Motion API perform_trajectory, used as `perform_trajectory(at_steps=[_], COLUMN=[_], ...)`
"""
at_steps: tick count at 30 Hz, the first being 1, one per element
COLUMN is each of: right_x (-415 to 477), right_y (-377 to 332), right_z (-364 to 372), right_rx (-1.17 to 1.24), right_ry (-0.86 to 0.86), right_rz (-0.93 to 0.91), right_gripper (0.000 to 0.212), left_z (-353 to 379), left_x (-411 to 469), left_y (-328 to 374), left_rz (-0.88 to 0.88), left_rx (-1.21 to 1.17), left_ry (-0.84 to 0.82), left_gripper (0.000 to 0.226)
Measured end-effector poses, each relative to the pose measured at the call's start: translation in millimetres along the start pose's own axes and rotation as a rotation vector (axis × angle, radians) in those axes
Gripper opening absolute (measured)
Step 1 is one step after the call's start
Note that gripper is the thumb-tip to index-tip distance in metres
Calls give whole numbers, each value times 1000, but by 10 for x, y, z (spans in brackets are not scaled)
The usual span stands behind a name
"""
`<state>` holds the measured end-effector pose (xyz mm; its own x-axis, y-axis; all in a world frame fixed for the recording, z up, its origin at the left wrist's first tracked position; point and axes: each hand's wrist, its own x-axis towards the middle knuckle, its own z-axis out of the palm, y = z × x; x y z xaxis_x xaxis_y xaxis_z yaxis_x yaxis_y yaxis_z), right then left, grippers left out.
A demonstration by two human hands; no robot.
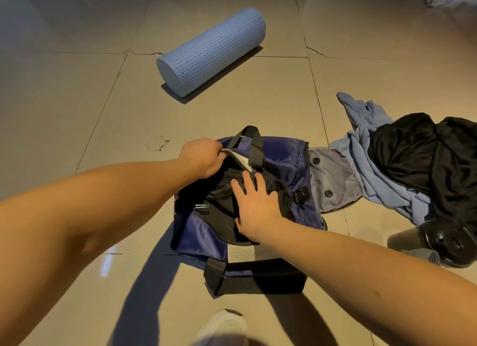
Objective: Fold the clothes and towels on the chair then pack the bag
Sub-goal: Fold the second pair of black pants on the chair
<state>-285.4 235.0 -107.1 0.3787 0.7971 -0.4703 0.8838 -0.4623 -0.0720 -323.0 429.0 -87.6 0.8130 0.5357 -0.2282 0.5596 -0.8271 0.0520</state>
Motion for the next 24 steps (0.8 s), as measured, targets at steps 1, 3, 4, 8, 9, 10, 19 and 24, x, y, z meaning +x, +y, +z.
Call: perform_trajectory(at_steps=[1,3,4,8,9,10,19,24], right_x=[-34,-71,-72,-30,-32,-41,-496,-354], right_y=[-34,-81,-89,-43,-22,-3,-10,56], right_z=[34,79,89,80,66,45,-252,-253], right_rx=[-23,-42,-42,15,33,47,-163,-118], right_ry=[-2,-32,-47,-46,-40,-35,241,-126], right_rz=[-28,-67,-75,-124,-148,-170,-155,18], right_gripper=[106,109,109,99,96,94,92,94], left_z=[-15,-29,-35,-39,-44,-46,-241,-293], left_x=[24,62,71,121,139,151,156,86], left_y=[25,71,96,230,292,360,495,495], left_rz=[-80,-136,-93,393,461,486,224,221], left_rx=[-99,-113,-37,308,357,380,-170,-256], left_ry=[6,-3,17,139,130,122,308,337], left_gripper=[41,39,36,44,42,38,18,18])
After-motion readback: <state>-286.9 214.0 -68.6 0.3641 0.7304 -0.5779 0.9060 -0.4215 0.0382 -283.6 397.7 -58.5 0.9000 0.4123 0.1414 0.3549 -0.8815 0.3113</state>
